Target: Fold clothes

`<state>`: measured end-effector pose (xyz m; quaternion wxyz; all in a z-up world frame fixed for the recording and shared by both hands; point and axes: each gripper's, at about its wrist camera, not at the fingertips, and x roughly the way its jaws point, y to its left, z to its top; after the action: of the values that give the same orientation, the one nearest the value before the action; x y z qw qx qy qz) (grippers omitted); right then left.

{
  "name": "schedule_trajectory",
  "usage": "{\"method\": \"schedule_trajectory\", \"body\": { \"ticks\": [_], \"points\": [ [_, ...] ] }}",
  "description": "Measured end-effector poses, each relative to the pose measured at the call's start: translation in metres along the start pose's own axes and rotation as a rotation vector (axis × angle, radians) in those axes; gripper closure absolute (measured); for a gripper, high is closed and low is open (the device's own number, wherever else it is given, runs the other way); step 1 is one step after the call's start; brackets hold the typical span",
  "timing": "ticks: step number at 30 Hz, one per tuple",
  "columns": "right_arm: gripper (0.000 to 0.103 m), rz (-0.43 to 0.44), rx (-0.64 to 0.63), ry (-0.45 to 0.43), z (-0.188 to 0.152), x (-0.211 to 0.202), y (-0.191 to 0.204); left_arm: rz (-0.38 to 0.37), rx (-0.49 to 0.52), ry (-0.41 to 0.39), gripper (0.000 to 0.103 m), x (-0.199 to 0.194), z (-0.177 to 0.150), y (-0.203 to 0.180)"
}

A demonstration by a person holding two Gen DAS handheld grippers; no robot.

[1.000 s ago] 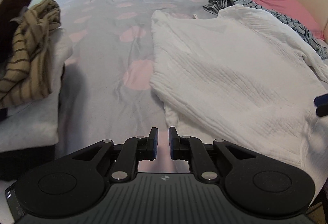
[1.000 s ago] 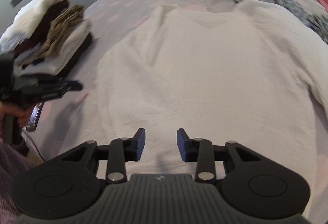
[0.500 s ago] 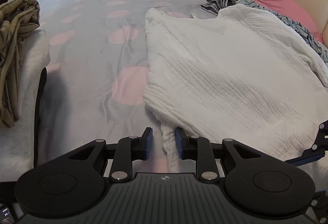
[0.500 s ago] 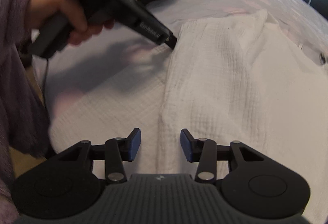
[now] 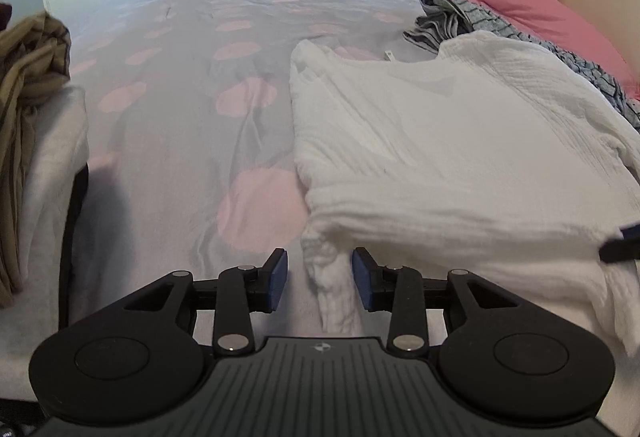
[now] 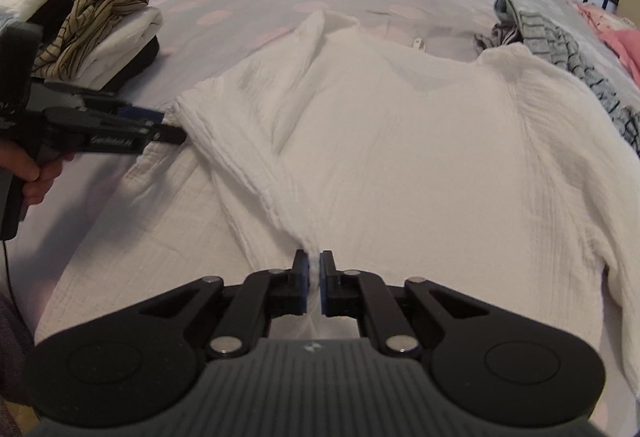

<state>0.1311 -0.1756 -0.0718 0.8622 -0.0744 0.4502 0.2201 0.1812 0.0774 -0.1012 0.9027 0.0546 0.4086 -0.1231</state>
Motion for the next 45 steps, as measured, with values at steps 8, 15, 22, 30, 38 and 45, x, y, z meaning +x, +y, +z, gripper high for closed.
{"method": "schedule_trajectory", "body": {
  "ticks": [8,15,22,30,38,45],
  "points": [
    [0.096,0.126,0.009,-0.001,-0.002,-0.007,0.007,0.069,-0.087,0.033,0.096,0.001,0.01,0.023],
    [0.097,0.423,-0.049,0.046,-0.001,-0.004,0.05,0.082,-0.184,0.05,0.085,0.001,0.009,0.045],
    [0.069,0.439,-0.094,0.1,-0.006,0.008,0.073,0.086,-0.21,0.101,0.076,-0.013,0.003,0.048],
    [0.067,0.331,0.025,0.039,-0.005,-0.003,0.032,0.006,-0.236,0.106,0.076,-0.057,-0.024,0.027],
    [0.067,0.191,0.132,0.014,-0.022,-0.011,-0.011,-0.143,-0.24,0.109,0.074,-0.094,-0.051,-0.026],
    [0.063,0.177,0.185,0.056,-0.046,-0.01,-0.029,-0.238,-0.344,0.165,0.061,-0.101,-0.081,-0.058]
  ]
}}
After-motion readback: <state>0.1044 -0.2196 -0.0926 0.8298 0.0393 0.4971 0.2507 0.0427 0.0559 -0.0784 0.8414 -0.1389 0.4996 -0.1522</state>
